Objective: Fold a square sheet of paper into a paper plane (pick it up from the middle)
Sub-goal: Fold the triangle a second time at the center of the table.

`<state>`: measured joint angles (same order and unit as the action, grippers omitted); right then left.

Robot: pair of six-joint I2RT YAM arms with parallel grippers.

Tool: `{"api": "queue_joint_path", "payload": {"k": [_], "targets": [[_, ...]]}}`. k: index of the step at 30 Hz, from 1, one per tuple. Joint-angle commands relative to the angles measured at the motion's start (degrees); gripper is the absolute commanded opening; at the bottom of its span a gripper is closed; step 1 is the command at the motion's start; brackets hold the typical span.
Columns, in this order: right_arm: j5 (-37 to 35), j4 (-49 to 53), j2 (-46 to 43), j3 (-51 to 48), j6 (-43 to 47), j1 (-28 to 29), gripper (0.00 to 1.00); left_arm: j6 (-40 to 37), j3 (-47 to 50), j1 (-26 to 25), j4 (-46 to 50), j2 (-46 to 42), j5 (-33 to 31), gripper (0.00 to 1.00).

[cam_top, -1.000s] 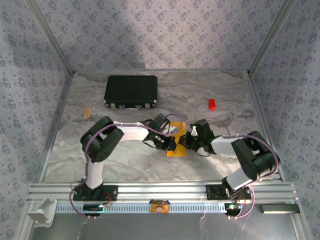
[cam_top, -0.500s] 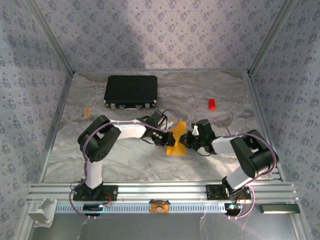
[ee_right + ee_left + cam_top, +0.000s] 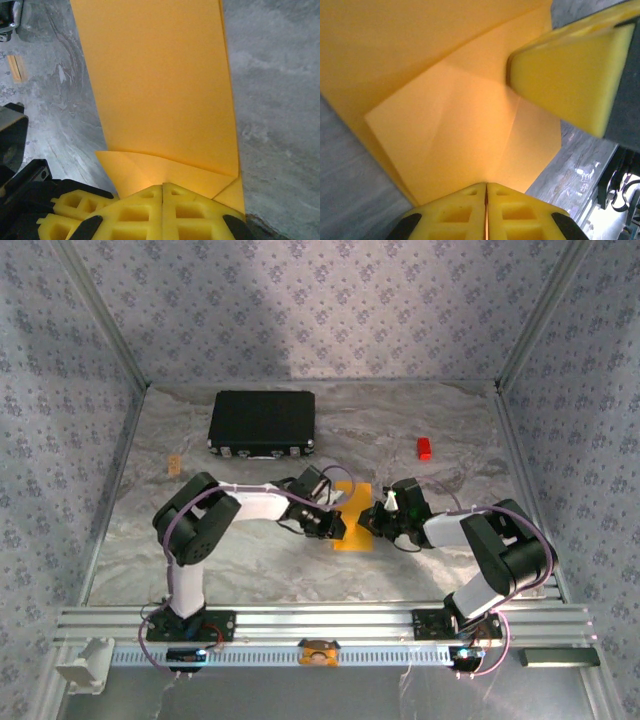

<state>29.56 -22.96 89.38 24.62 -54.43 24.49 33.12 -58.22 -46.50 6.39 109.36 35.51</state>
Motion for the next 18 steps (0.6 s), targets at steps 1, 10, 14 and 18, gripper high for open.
{"api": "queue_joint_path", "payload": {"k": [1, 10, 14, 18], "targets": [[-3.77, 4.86, 1.94, -1.06, 0.65, -0.87, 0.00, -3.08, 2.21, -0.35, 6.42, -2.62, -1.18, 0.10], [-3.68, 5.01, 2.11, -0.73, 0.76, -0.94, 0.00, -7.40, 1.98, -1.39, 11.05, -4.86, -2.31, 0.10], [-3.68, 5.38, 2.03, -0.52, 0.84, -0.97, 0.00, -8.00, 1.31, -2.21, 11.45, -5.29, -2.21, 0.09], [-3.13, 5.21, 2.10, -0.41, 0.91, -0.94, 0.00, -6.73, 1.26, -2.36, 9.44, -8.05, -3.82, 0.08]]}}
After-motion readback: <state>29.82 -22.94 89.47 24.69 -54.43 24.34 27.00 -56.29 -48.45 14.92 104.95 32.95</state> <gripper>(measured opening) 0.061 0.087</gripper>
